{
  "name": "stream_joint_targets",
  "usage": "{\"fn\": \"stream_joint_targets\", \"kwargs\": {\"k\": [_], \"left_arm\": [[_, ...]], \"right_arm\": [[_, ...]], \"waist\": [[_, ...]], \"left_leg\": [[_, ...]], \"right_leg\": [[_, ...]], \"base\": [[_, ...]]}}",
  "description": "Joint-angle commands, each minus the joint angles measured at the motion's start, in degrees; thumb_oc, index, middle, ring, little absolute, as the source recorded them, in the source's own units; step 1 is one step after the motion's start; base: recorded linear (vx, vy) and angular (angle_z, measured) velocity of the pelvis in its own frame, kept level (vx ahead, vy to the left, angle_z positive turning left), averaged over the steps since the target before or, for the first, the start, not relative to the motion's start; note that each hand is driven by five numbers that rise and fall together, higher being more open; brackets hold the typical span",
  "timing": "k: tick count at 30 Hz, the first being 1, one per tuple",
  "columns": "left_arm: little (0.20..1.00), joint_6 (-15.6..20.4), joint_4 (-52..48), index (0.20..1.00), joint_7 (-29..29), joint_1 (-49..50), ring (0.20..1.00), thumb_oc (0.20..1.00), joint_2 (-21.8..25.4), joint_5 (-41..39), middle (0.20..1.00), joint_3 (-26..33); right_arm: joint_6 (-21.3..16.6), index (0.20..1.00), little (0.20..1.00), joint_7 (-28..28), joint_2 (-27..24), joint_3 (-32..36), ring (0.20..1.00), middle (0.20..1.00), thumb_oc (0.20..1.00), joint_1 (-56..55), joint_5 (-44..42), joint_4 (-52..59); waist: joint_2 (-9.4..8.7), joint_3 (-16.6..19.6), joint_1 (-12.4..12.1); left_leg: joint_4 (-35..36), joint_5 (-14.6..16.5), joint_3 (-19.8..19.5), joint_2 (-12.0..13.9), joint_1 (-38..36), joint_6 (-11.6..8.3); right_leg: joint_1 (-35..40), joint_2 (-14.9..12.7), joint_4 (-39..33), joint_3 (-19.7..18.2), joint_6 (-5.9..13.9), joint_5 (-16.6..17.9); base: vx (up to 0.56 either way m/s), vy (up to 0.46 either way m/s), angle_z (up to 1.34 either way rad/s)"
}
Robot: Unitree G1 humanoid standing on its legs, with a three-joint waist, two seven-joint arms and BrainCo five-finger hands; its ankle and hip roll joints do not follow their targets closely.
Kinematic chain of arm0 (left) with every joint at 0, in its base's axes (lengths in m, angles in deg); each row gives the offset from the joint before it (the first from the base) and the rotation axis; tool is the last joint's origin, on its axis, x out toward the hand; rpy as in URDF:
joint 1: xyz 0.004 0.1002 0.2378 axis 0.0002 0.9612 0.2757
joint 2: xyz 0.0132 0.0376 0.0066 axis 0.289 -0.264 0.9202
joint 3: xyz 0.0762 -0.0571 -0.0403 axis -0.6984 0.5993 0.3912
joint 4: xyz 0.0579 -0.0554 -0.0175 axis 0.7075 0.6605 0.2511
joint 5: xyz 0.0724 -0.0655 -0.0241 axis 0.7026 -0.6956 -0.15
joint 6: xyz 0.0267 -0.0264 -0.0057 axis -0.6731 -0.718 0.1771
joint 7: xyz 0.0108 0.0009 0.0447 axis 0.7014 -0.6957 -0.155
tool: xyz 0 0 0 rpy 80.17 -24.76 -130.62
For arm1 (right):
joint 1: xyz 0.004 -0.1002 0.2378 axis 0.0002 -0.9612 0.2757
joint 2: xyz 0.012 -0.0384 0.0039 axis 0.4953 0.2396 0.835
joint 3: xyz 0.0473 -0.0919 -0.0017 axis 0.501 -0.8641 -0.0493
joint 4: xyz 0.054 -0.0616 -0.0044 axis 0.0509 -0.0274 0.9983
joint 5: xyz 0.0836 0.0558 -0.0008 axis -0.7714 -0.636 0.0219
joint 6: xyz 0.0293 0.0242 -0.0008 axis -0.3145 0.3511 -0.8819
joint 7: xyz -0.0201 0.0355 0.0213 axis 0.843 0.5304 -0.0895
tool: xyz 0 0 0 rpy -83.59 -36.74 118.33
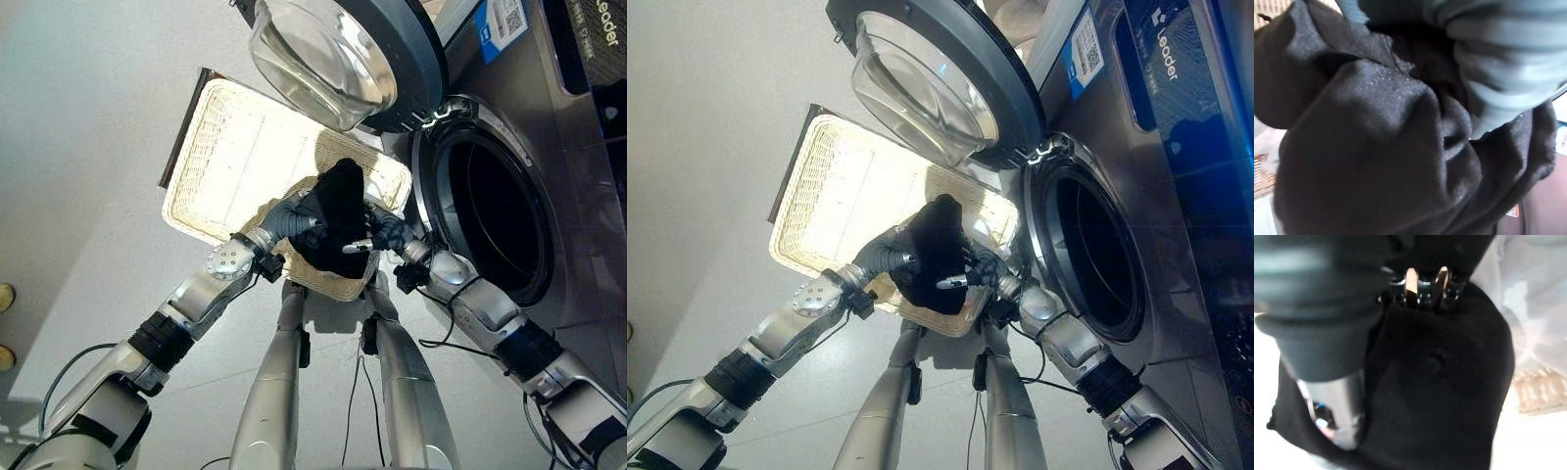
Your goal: Put the clothes into the washing machine.
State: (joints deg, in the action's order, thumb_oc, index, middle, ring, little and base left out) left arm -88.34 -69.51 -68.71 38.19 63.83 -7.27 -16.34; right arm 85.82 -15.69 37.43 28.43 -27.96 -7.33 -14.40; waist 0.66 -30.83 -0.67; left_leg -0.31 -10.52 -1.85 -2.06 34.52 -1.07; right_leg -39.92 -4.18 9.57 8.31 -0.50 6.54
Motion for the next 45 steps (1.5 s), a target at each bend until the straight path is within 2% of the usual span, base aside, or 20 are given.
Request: {"fn": "stream_joint_targets", "kwargs": {"k": [1, 3, 5, 9, 14, 15, 16, 20, 23, 25, 26, 27, 28, 29, 32, 37, 41, 42, 44, 45], "left_arm": [[0.2, 1.74, -6.94, 0.2, 2.69, 0.43, 0.2, 0.2, -2.7, -2.14, 0.2, -1.08], [0.2, 2.15, -6.97, 0.2, 3.07, 0.28, 0.2, 0.2, -2.76, -2.97, 0.2, -1.55], [0.2, 2.51, -6.87, 0.2, 3.8, 0.33, 0.2, 0.2, -3.2, -4.19, 0.2, -1.91], [0.2, 3.95, -6.97, 0.2, 5.27, 0.45, 0.2, 0.2, -3.8, -5.19, 0.2, -2.57], [0.2, 10.47, -7.74, 0.2, 5.14, 0.26, 0.2, 0.2, -3.26, -4.37, 0.2, -3.13], [0.765, 11.89, -8.01, 0.765, 3.37, 0.3, 0.765, 0.765, -3.44, -2.68, 0.765, -2.71], [1.0, 11.98, -8.04, 1.0, 3.2, 0.31, 1.0, 1.0, -3.44, -2.51, 1.0, -2.68], [1.0, 15.97, -8.65, 1.0, -4.64, -0.03, 1.0, 1.0, -3.32, 4.32, 1.0, -1.69], [1.0, 17.7, -8.34, 1.0, -11.96, -0.32, 1.0, 1.0, -2.68, 11.25, 1.0, -1.14], [1.0, 17.04, -7.79, 1.0, -20.36, -0.99, 1.0, 1.0, -1.84, 19.65, 1.0, -0.6], [1.0, 14.97, -6.83, 1.0, -27.72, -1.57, 1.0, 1.0, -1.2, 27.57, 1.0, 0.24], [1.0, 14.97, -6.83, 1.0, -27.72, -1.57, 1.0, 1.0, -1.2, 27.57, 1.0, 0.24], [1.0, 11.59, -5.76, 1.0, -33.02, -2.59, 1.0, 1.0, 0.03, 32.26, 1.0, 1.48], [1.0, 10.89, -5.53, 1.0, -33.68, -2.75, 1.0, 1.0, 0.32, 32.58, 1.0, 2.04], [1.0, 6.12, -3.26, 1.0, -36.78, -3.42, 1.0, 1.0, 2.56, 33.52, 1.0, 4.76], [1.0, 0.08, 0.38, 1.0, -38.11, -2.26, 1.0, 1.0, 4.49, 28.09, 1.0, 10.12], [1.0, 0.56, 3.94, 1.0, -37.41, -0.44, 1.0, 1.0, 4.46, 24.63, 1.0, 13.31], [1.0, 0.67, 6.02, 1.0, -37.17, 0.23, 1.0, 1.0, 4.05, 22.96, 1.0, 14.27], [1.0, 0.6, 8.59, 1.0, -36.75, 0.61, 1.0, 1.0, 3.67, 21.85, 1.0, 14.89], [1.0, 0.54, 9.14, 1.0, -36.75, 0.68, 1.0, 1.0, 3.58, 21.6, 1.0, 14.99]], "right_arm": [[0.36, 0.805, 0.805, -4.35, 0.0, -2.72, 0.805, 0.805, 0.805, -0.67, -5.55, 8.04], [0.84, 0.401, 0.401, -4.7, 0.07, -3.25, 0.401, 0.401, 0.401, -0.77, -7.21, 8.28], [1.39, 0.2, 0.2, -4.87, 0.45, -3.9, 0.2, 0.2, 0.2, -0.88, -8.8, 7.97], [3.62, 0.2, 0.2, -4.76, 0.66, -5.07, 0.2, 0.2, 0.2, -1.14, -6.89, 6.78], [10.61, 0.2, 0.2, -5.19, -0.28, -6.05, 0.2, 0.2, 0.2, -1.48, -10.84, 4.49], [14.17, 0.2, 0.2, -6.62, -0.26, -6.41, 0.2, 0.2, 0.2, -1.77, -11.77, 3.33], [14.47, 0.2, 0.2, -6.73, -0.27, -6.44, 0.2, 0.2, 0.2, -1.79, -11.84, 3.27], [23.25, 0.2, 0.2, -12.13, 0.18, -7.38, 0.2, 0.2, 0.2, -2.67, -15.93, 0.17], [26.53, 0.2, 0.2, -15.81, 0.56, -7.76, 0.2, 0.2, 0.2, -3.27, -18.26, -1.62], [29.35, 0.2, 0.2, -18.14, 1.09, -7.7, 0.2, 0.2, 0.2, -3.89, -21.28, -2.51], [30.55, 0.2, 0.2, -19.26, 1.38, -7.13, 0.2, 0.2, 0.2, -4.16, -24.14, -3.55], [30.55, 0.2, 0.2, -19.26, 1.38, -7.13, 0.2, 0.2, 0.2, -4.16, -24.14, -3.55], [31.54, 0.2, 0.2, -20.06, 1.64, -6.04, 0.2, 0.2, 0.2, -4.21, -29.16, -4.86], [31.53, 0.2, 0.2, -20.29, 1.72, -5.64, 0.2, 0.2, 0.2, -4.33, -30.15, -5.16], [29.47, 0.2, 0.2, -19.0, 2.37, -2.66, 0.2, 0.2, 0.2, -5.49, -38.52, -7.25], [18.7, 0.2, 0.2, -13.35, 3.74, 4.61, 0.2, 0.2, 0.2, -6.99, -53.75, -10.45], [10.75, 0.2, 0.2, -12.34, 4.35, 10.48, 0.2, 0.2, 0.2, -7.38, -62.37, -13.08], [4.84, 0.2, 0.2, -10.29, 5.31, 13.58, 0.2, 0.2, 0.2, -7.32, -68.67, -13.89], [-1.04, 0.2, 0.2, -8.65, 6.44, 17.56, 0.2, 0.2, 0.2, -6.95, -74.67, -15.58], [-1.86, 0.2, 0.2, -8.44, 6.75, 18.54, 0.2, 0.2, 0.2, -6.9, -75.45, -15.87]], "waist": [[2.34, 1.03, 1.95], [2.26, 1.03, 2.0], [2.23, 1.03, 2.03], [2.22, 1.03, 2.12], [1.96, 1.03, 2.05], [1.84, 1.03, 1.9], [1.83, 1.03, 1.89], [1.66, 1.03, 1.29], [1.6, 1.03, 0.8], [1.5, 1.03, 0.48], [1.46, 1.03, 0.25], [1.46, 1.03, 0.25], [1.38, 1.03, 0.07], [1.37, 1.03, 0.02], [1.45, 1.03, -0.16], [1.9, 1.03, 0.23], [2.16, 1.03, 0.6], [2.3, 1.03, 0.88], [2.46, 1.03, 1.21], [2.49, 1.03, 1.29]], "left_leg": [[-2.01, 2.1, 4.86, -3.04, -0.43, 0.99], [-2.0, 2.04, 4.88, -3.05, -0.27, 1.03], [-1.92, 2.01, 4.89, -3.05, -0.29, 1.02], [-2.02, 1.93, 4.82, -3.04, -0.06, 0.93], [-1.71, 1.74, 4.53, -2.95, -0.25, 0.84], [-1.66, 1.71, 4.39, -2.86, -0.25, 0.86], [-1.65, 1.7, 4.38, -2.86, -0.25, 0.86], [-1.86, 1.59, 3.6, -2.86, -0.26, 0.92], [-2.2, 1.58, 3.01, -2.94, -0.28, 0.9], [-2.65, 1.59, 2.53, -3.02, -0.13, 0.88], [-2.77, 1.63, 2.4, -3.0, -0.18, 0.83], [-2.77, 1.63, 2.4, -3.0, -0.18, 0.83], [-2.97, 1.72, 2.46, -2.91, -0.15, 0.73], [-2.98, 1.75, 2.44, -2.92, -0.21, 0.69], [-2.94, 1.97, 2.46, -2.84, -0.62, 0.32], [-2.81, 2.06, 2.99, -2.69, -0.8, -0.09], [-2.48, 2.24, 3.63, -2.43, -1.23, -0.41], [-2.57, 2.35, 3.94, -2.29, -1.21, -0.5], [-2.52, 2.48, 4.33, -2.05, -1.22, -0.61], [-2.52, 2.51, 4.41, -2.02, -1.21, -0.62]], "right_leg": [[3.1, 0.26, -4.81, -1.13, 6.29, 3.37], [2.95, 0.25, -4.91, -1.11, 6.28, 3.49], [2.95, 0.31, -5.07, -1.18, 6.23, 3.57], [2.84, 0.4, -5.13, -1.37, 6.1, 3.65], [3.07, 0.66, -5.08, -1.45, 5.81, 3.53], [3.09, 0.72, -4.86, -1.38, 5.64, 3.31], [3.09, 0.72, -4.85, -1.37, 5.63, 3.29], [3.28, 0.89, -3.95, -1.14, 5.18, 2.6], [3.49, 0.9, -3.34, -0.93, 4.95, 2.17], [3.5, 0.9, -2.73, -0.71, 4.75, 1.78], [3.57, 0.83, -2.42, -0.4, 4.73, 1.51], [3.57, 0.83, -2.42, -0.4, 4.73, 1.51], [3.63, 0.68, -2.22, -0.07, 4.71, 1.25], [3.68, 0.66, -2.18, -0.03, 4.7, 1.16], [4.12, 0.45, -2.15, 0.47, 4.84, 0.77], [4.12, 0.52, -2.3, 0.47, 5.05, 0.71], [4.46, 0.62, -2.67, 0.29, 5.15, 0.69], [4.35, 0.68, -2.55, 0.18, 5.19, 0.66], [4.24, 0.82, -2.46, -0.08, 5.25, 0.59], [4.21, 0.85, -2.46, -0.14, 5.25, 0.59]], "base": [[0.0, 0.0, 0.0], [0.0, 0.0, 0.0], [0.0, 0.0, 0.0], [0.0, 0.0, 0.0], [0.0, -0.013, 0.0], [0.0, 0.0, 0.0], [0.0, 0.0, 0.0], [0.0, -0.043, 0.0], [0.0, -0.076, 0.01], [0.0, -0.076, 0.01], [0.0, -0.043, -0.01], [0.0, -0.058, 0.0], [0.0, -0.032, 0.0], [0.0, -0.053, -0.01], [0.0, -0.036, 0.0], [0.0, -0.008, -0.01], [0.01, -0.011, -0.05], [0.01, -0.008, -0.08], [0.02, -0.008, -0.13], [0.02, -0.014, -0.13]]}}
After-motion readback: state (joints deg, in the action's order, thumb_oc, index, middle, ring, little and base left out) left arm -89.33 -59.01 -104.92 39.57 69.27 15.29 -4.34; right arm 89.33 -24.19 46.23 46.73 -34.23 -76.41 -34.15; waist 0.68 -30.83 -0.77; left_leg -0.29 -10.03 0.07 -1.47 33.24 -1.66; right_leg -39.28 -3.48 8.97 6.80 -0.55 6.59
